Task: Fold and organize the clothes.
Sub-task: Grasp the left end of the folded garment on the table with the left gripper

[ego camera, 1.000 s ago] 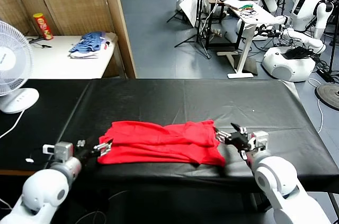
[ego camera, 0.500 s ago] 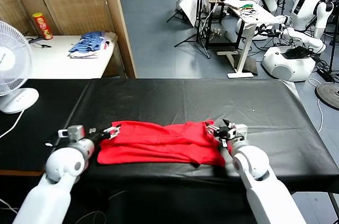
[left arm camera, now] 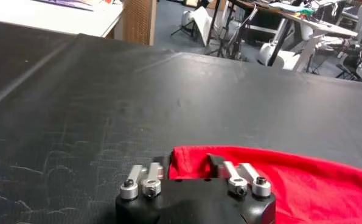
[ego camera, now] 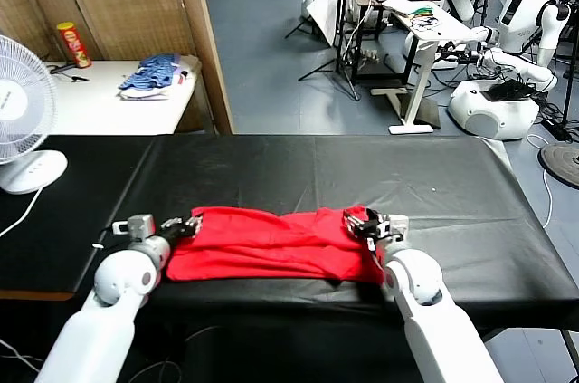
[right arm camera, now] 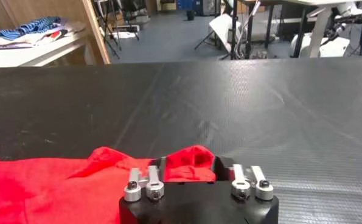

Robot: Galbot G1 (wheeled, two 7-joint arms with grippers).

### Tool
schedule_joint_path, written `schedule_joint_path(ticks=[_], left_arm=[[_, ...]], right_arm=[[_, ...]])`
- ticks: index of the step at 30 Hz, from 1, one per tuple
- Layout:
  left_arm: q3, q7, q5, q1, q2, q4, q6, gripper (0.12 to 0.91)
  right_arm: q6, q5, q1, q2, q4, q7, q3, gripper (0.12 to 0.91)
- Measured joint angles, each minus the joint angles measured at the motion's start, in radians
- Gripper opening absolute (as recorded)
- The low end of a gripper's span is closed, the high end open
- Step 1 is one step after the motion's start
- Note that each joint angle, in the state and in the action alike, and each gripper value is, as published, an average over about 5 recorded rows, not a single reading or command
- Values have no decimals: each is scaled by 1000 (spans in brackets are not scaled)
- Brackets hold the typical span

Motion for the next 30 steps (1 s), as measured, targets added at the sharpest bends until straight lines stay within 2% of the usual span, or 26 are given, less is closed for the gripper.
schedule_joint_path(ticks=[3, 5, 11, 13, 15, 17, 24, 27, 30], left_arm=[[-1, 0, 50, 10, -1, -13, -28, 129], [-3, 0, 90, 15, -2, -22, -45, 129], [-13, 6, 130, 24, 6, -36, -54, 128], [-16, 12, 128, 26, 8, -41, -51, 128], [-21, 17, 125, 29, 10, -48, -49, 140], [-27, 18, 119, 35, 14, -56, -48, 200], [-52, 15, 78, 61, 36, -90, -37, 606], [-67, 6, 35, 77, 38, -110, -25, 740], [-83, -13, -19, 95, 29, -135, -6, 790]], right_arm=[[23, -26, -7, 10, -3, 25, 8, 141], [29, -31, -13, 15, -1, 34, 12, 145], [26, -19, -31, 10, 19, 9, 24, 143], [24, -13, -40, 3, 30, -2, 30, 161], [22, -7, -50, -6, 44, -11, 37, 229], [21, 0, -62, -15, 61, -16, 44, 321], [14, 27, -108, -46, 136, -19, 73, 683], [10, 35, -125, -52, 169, -18, 84, 777], [8, 41, -139, -55, 197, -18, 88, 795]])
